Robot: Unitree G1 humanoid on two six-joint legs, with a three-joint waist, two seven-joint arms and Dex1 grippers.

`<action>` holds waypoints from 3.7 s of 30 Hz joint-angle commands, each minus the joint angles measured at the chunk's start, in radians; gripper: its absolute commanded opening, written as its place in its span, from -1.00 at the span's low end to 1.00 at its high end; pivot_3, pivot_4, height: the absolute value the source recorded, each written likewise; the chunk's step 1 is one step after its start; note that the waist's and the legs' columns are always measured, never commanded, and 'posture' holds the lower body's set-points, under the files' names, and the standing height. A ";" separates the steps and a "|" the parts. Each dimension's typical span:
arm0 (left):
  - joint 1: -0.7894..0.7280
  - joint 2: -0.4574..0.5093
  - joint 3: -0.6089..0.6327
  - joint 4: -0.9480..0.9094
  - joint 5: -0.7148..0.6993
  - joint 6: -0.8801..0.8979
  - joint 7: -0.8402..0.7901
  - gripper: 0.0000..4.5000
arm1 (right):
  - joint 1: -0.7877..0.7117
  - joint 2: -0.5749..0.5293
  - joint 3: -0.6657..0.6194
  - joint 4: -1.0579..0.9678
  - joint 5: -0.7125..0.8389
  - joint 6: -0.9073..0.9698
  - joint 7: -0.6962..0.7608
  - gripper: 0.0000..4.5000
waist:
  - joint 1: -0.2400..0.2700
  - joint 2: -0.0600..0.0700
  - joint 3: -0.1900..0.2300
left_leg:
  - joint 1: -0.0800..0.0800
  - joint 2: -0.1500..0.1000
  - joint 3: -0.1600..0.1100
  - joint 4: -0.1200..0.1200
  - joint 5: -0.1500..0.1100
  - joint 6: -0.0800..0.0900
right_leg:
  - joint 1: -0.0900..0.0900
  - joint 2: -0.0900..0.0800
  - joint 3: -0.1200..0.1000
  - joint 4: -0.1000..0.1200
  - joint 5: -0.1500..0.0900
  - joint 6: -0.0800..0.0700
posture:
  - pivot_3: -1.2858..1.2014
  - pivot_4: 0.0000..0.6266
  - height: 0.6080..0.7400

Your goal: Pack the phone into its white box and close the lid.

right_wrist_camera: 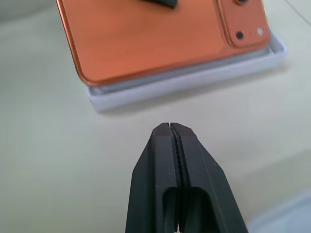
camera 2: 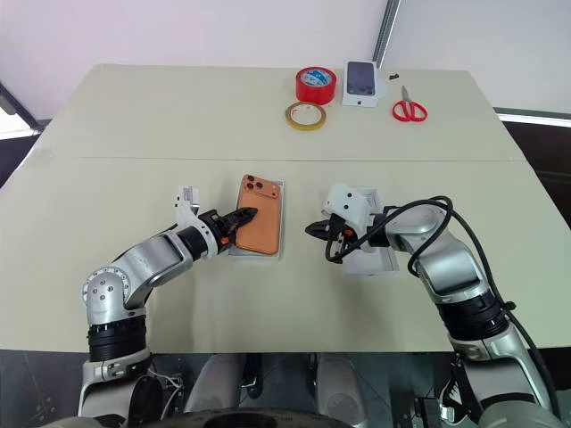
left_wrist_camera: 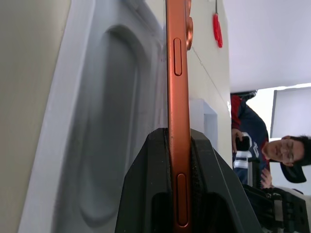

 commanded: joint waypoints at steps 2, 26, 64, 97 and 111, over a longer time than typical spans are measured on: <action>-0.030 0.034 -0.017 -0.006 -0.016 -0.031 -0.043 -0.98 | -0.013 -0.014 -0.045 -0.020 0.032 -0.025 -0.014 -1.00 | 0.000 0.000 0.000 | 0.000 0.000 0.000 0.000 0.000 0.000 | 0.000 0.000 0.000 0.000 0.000 0.000 | 0.03 -0.52 1.00; -0.052 0.088 -0.094 0.008 0.000 -0.049 -0.102 0.24 | -0.016 -0.007 -0.028 0.013 0.035 -0.089 -0.042 -1.00 | 0.002 0.000 0.000 | 0.000 0.000 0.000 0.005 -0.001 0.002 | 0.002 0.001 0.000 0.001 0.000 0.000 | 0.03 -0.52 1.00; -0.259 0.533 -0.549 0.034 1.016 -0.094 -0.823 -0.98 | -0.266 0.183 0.328 0.193 -0.328 0.068 -0.297 -1.00 | -0.001 0.003 0.001 | -0.019 0.001 0.002 0.006 0.000 0.001 | -0.017 0.001 0.000 0.005 0.001 0.000 | 0.03 -0.52 1.00; -0.366 -0.043 -0.710 0.077 1.214 0.012 -0.996 -0.98 | 0.073 -0.230 0.104 -0.199 -0.303 0.251 -0.149 -1.00 | 0.047 0.003 0.001 | -0.016 -0.001 -0.001 0.024 -0.004 0.012 | -0.007 0.001 -0.001 0.012 -0.001 0.005 | 0.03 -0.52 1.00; -0.351 0.087 -0.526 0.065 1.243 0.002 -1.006 -0.98 | 0.061 -0.379 -0.115 -0.177 -0.164 0.243 -0.047 -1.00 | 0.043 0.003 0.001 | -0.016 -0.001 -0.001 0.024 -0.004 0.012 | -0.007 0.001 -0.001 0.013 -0.001 0.005 | 0.03 -0.52 1.00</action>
